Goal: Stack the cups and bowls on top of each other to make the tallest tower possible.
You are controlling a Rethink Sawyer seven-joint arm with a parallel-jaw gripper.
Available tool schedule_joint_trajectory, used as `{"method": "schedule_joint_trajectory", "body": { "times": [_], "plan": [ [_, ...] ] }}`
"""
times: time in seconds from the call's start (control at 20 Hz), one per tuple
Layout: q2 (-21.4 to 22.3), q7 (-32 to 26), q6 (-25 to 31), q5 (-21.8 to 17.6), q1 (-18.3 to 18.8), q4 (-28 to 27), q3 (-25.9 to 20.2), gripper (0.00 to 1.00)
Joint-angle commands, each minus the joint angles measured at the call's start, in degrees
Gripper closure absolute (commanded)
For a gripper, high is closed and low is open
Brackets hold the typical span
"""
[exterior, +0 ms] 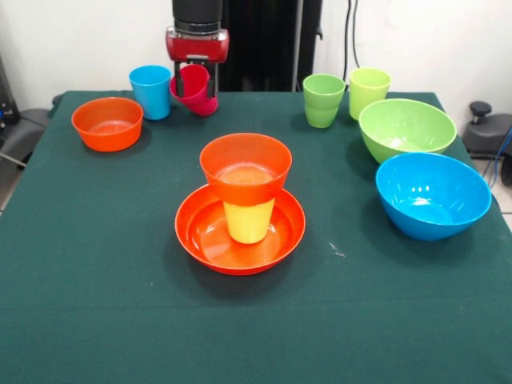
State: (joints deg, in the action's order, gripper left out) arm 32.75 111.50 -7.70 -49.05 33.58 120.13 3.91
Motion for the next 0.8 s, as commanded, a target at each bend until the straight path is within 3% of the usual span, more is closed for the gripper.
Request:
{"method": "schedule_joint_trajectory", "body": {
  "times": [0.05, 0.6, 0.65, 0.8],
  "plan": [
    [-3.2, 3.4, -2.7, -2.0, -1.3, -5.0, -2.4, 0.00],
    [-0.2, 5.1, -4.3, -0.4, -4.4, -0.6, 1.2, 0.00],
    [-0.3, 5.1, -5.2, -0.4, -5.5, -0.7, 2.2, 1.00],
    [-0.2, 5.6, -5.8, 0.4, -6.1, -0.9, 2.7, 1.00]
  ]
}}
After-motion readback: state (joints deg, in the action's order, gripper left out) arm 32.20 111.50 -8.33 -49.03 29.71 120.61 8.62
